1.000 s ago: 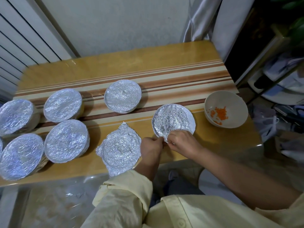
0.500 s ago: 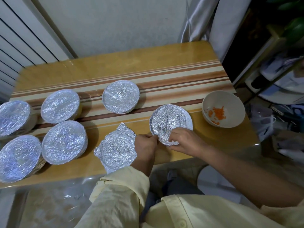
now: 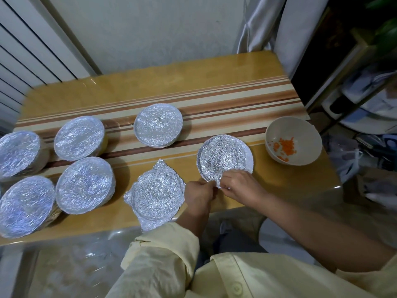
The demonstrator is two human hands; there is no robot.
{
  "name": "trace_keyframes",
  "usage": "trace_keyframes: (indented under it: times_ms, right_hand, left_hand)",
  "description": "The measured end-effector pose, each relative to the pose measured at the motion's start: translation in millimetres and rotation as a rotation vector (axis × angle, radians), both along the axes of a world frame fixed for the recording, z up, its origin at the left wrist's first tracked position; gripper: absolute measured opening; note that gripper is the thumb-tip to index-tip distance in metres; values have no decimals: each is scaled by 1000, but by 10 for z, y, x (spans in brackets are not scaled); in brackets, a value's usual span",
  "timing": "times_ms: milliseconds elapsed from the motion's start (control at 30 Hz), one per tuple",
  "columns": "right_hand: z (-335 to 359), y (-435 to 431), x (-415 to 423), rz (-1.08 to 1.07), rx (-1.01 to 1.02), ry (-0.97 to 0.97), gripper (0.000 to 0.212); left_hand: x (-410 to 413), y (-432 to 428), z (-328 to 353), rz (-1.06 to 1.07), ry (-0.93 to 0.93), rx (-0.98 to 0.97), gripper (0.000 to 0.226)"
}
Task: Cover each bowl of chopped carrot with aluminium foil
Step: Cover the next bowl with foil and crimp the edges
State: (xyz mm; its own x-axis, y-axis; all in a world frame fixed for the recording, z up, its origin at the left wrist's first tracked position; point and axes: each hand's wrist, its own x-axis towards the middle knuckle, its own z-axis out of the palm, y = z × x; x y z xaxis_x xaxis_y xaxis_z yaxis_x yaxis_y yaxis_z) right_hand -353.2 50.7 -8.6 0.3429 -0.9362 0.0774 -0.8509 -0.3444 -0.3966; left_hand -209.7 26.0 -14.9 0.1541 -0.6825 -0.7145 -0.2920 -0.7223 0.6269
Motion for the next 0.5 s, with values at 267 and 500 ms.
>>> trace_keyframes:
  times_ms: [267,500]
  right_hand:
    - [-19,-19,32,-33,-23,-29,25]
    - [-41,-32,74,-47,16,-70,24]
  left_hand:
    - [-11,16,-23,5,26,9,23]
    - [-46,-78,-135,-13,-67,-48,26]
